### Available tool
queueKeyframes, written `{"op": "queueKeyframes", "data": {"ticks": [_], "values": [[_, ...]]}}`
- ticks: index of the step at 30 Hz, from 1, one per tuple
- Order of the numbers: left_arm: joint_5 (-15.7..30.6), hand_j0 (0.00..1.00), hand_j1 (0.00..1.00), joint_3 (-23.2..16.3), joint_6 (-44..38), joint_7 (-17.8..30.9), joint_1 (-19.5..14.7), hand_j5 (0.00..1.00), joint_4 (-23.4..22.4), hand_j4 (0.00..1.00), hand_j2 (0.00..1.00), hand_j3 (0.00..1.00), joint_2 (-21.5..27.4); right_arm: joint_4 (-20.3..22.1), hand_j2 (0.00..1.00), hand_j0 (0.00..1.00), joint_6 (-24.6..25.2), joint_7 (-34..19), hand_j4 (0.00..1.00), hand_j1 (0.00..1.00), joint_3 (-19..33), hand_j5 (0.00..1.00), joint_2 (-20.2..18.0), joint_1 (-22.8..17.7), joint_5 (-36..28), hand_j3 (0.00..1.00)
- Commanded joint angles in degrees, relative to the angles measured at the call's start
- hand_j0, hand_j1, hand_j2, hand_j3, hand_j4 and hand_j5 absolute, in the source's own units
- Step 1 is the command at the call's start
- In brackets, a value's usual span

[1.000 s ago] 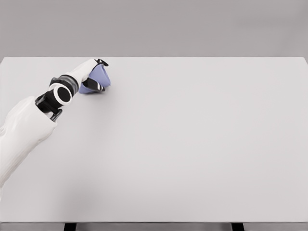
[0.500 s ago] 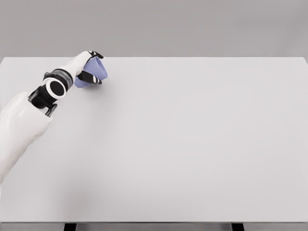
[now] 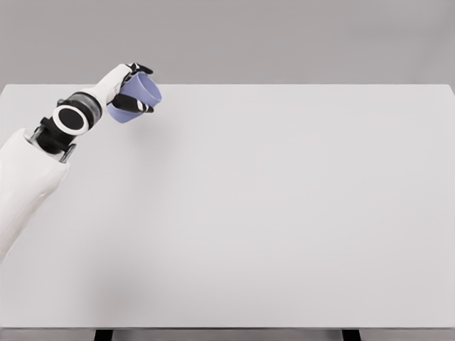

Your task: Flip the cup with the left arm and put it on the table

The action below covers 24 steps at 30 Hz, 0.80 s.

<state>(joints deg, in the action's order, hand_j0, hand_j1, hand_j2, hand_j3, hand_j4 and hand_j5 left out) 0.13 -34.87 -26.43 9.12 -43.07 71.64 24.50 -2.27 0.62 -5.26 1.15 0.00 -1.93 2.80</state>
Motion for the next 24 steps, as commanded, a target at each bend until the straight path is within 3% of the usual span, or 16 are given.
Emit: {"op": "queueKeyframes", "data": {"ticks": [1, 8, 20, 24], "values": [[0.6, 0.79, 0.79, 1.3, 0.1, -0.1, 0.2, 0.79, 0.3, 0.79, 0.79, 0.79, 0.0, 0.0, 1.00, 1.00, 0.0, 0.0, 1.00, 1.00, 0.0, 1.00, 0.0, 0.0, 0.0, 1.00], [2.8, 0.80, 0.80, 4.2, 0.8, 0.0, 1.1, 0.80, 1.3, 0.80, 0.80, 0.80, 0.3, 0.0, 1.00, 1.00, 0.0, 0.0, 1.00, 1.00, 0.0, 1.00, 0.0, 0.0, 0.0, 1.00], [6.0, 0.80, 0.80, 5.1, 3.3, 0.0, 1.8, 0.80, 3.5, 0.80, 0.80, 0.80, 0.3, 0.0, 1.00, 1.00, 0.0, 0.0, 1.00, 1.00, 0.0, 1.00, 0.0, 0.0, 0.0, 1.00], [6.5, 0.80, 0.80, 7.4, 4.2, 0.0, 3.6, 0.80, 3.5, 0.80, 0.80, 0.80, 0.2, 0.0, 1.00, 1.00, 0.0, 0.0, 1.00, 1.00, 0.0, 1.00, 0.0, 0.0, 0.0, 1.00]]}}
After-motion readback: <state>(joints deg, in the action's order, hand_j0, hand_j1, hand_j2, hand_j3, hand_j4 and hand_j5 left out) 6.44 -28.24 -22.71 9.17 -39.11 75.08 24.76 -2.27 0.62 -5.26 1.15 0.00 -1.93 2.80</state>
